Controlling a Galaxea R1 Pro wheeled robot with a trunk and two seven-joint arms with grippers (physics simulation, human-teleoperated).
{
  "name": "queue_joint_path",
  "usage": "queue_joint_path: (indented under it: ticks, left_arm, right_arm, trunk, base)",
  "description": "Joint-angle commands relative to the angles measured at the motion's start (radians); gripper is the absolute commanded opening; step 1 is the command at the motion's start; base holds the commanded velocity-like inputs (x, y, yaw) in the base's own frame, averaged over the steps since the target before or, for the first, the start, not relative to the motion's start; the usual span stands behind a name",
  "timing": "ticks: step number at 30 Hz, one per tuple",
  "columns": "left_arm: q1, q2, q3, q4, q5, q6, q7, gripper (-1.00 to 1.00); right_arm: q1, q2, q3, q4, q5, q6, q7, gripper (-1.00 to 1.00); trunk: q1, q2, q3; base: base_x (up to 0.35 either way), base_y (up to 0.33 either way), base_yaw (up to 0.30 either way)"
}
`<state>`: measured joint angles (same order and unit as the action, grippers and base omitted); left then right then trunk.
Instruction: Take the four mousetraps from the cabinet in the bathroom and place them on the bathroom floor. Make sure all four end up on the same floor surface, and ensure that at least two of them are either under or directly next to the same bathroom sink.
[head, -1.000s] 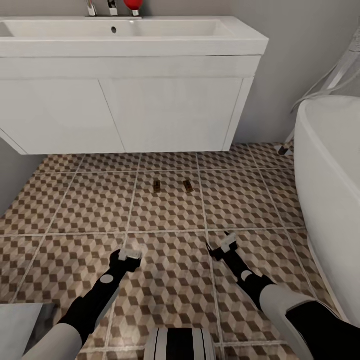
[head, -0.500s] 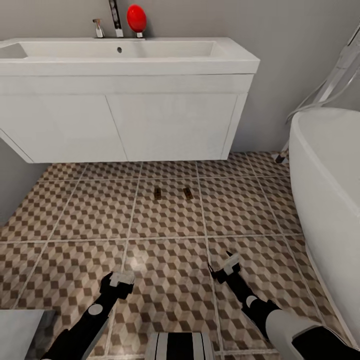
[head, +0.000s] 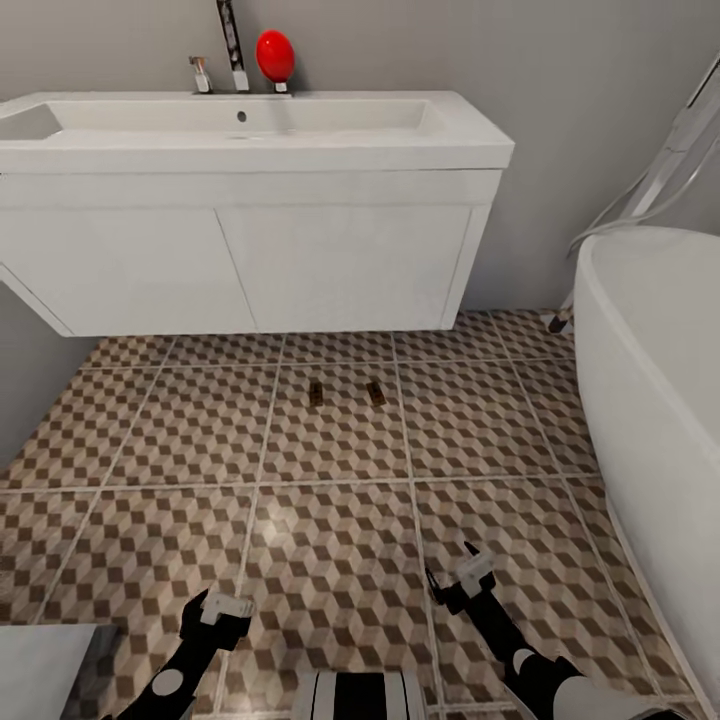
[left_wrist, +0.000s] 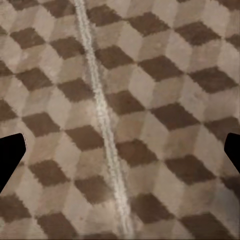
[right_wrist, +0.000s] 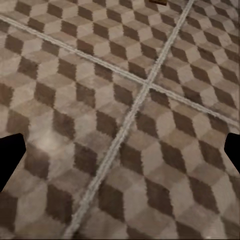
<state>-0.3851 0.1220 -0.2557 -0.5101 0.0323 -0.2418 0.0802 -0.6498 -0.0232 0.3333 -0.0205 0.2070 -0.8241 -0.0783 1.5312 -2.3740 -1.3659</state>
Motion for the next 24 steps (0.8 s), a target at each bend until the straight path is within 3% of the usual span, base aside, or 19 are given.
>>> queue_joint_path:
  ticks: [1,5,18,24]
  left_arm:
    - [-0.001,0.001,-0.008,0.016,0.004,-0.026,0.009,1.0]
    - [0.0,-0.001,-0.008,0.114,0.007,-0.146,0.01,1.0]
    - [0.0,-0.002,-0.006,0.283,0.009,-0.312,0.01,1.0]
    - [0.0,-0.002,-0.005,0.321,0.009,-0.341,0.01,1.0]
  right_arm:
    - [0.007,-0.001,0.001,0.0,0.006,-0.006,-0.008,1.0]
    - [0.042,-0.002,0.001,0.001,-0.017,-0.019,-0.008,1.0]
    - [0.085,-0.003,0.001,0.001,-0.033,-0.024,-0.008,1.0]
    - [0.095,-0.01,0.001,0.001,-0.04,-0.024,-0.008,1.0]
  trunk:
    - [-0.004,0.007,0.003]
    - [-0.019,0.035,0.015]
    - [-0.069,0.126,0.056]
    - [-0.092,0.168,0.075]
  base:
    - [0.0,0.0,0.0]
    - [0.0,0.0,0.0]
    - [0.0,0.0,0.0]
    - [0.0,0.0,0.0]
